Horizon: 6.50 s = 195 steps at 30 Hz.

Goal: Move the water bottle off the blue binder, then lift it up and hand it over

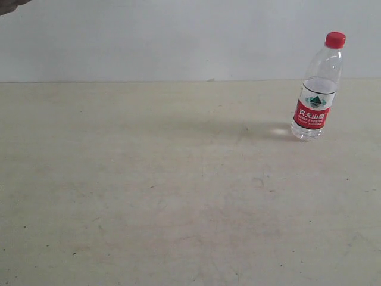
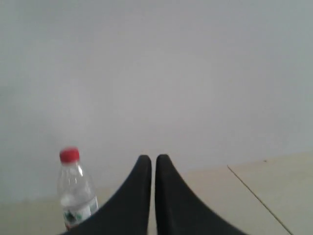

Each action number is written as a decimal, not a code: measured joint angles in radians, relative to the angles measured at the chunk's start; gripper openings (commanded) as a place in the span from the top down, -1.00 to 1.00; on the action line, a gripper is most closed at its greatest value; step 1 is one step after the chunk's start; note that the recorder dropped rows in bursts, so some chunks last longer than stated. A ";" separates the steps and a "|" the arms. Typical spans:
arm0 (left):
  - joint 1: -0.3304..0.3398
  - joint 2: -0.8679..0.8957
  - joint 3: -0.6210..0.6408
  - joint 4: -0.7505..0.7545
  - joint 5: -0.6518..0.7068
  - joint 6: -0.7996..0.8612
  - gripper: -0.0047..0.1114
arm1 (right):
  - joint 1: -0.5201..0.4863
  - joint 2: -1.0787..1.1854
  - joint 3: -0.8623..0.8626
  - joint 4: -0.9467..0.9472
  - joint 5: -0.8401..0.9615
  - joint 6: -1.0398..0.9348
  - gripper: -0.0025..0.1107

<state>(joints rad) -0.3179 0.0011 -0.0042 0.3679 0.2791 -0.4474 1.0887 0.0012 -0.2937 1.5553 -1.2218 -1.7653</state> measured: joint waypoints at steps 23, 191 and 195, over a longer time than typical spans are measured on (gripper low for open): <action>0.000 0.000 0.000 -0.006 -0.024 -0.049 0.84 | 0.396 0.002 -0.062 0.198 0.693 0.167 0.96; 0.000 0.000 0.000 -0.004 -0.021 -0.049 0.84 | -1.188 0.221 0.295 -1.374 1.388 1.671 0.96; 0.000 0.000 0.000 -0.004 -0.021 -0.049 0.84 | -1.167 0.221 0.295 -1.425 1.417 1.615 0.96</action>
<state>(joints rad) -0.3179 0.0011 -0.0038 0.3641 0.2580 -0.4967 -0.0780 0.2219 0.0010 0.1299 0.1951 -0.1503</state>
